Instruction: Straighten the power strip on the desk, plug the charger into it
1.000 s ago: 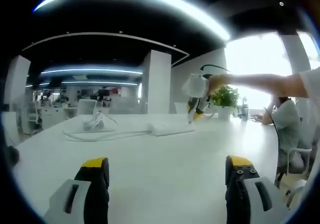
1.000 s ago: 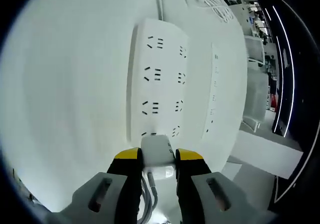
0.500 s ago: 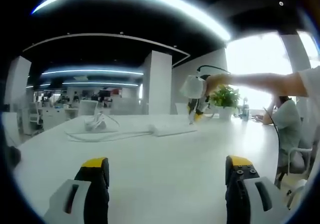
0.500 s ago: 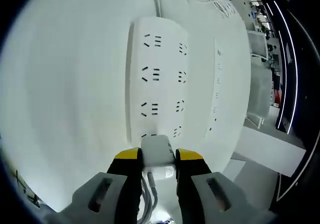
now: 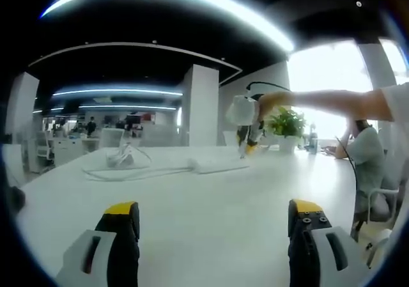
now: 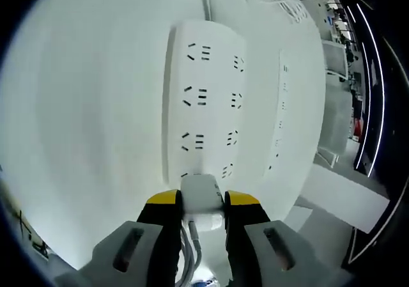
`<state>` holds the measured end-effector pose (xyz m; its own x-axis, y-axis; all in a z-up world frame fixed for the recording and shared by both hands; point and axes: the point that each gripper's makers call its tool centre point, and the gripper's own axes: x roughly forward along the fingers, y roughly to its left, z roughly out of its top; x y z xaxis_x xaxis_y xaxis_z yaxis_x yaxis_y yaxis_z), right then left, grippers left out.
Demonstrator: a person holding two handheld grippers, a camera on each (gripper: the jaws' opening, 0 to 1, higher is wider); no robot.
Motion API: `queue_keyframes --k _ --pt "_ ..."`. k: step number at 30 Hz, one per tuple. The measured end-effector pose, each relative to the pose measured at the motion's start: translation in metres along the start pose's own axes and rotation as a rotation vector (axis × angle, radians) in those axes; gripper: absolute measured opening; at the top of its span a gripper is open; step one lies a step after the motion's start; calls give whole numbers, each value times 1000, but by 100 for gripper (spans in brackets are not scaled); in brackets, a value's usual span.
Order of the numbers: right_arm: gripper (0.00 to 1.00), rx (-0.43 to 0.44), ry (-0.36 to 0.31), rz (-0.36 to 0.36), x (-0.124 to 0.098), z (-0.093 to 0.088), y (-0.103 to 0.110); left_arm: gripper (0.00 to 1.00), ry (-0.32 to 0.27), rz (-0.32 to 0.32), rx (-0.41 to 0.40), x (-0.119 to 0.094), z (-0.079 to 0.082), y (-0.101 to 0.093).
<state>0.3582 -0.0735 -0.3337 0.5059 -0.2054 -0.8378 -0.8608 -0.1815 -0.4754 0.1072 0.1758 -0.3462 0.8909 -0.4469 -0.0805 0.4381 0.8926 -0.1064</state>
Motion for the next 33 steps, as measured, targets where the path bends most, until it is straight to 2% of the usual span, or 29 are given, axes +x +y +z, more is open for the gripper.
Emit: queue_keyframes --k 3,6,13,21,27,33 --pt "23 -8 12 -5 7 8 0 99 7 -4 1 2 -2 -3" --pt "23 -13 33 -9 6 6 -3 99 18 -12 10 3 -4 -6" --pt "23 42 -45 12 5 9 -4 99 18 -12 8 6 -4 -6" --pt "24 54 -80 6 4 7 -2 99 19 -11 13 4 -3 -7" --pt "25 97 -162 1 1 3 -2 99 15 -8 20 3 1 -5" --pt "40 133 -219 -23 -9 -1 -5 99 12 -15 16 5 0 -8"
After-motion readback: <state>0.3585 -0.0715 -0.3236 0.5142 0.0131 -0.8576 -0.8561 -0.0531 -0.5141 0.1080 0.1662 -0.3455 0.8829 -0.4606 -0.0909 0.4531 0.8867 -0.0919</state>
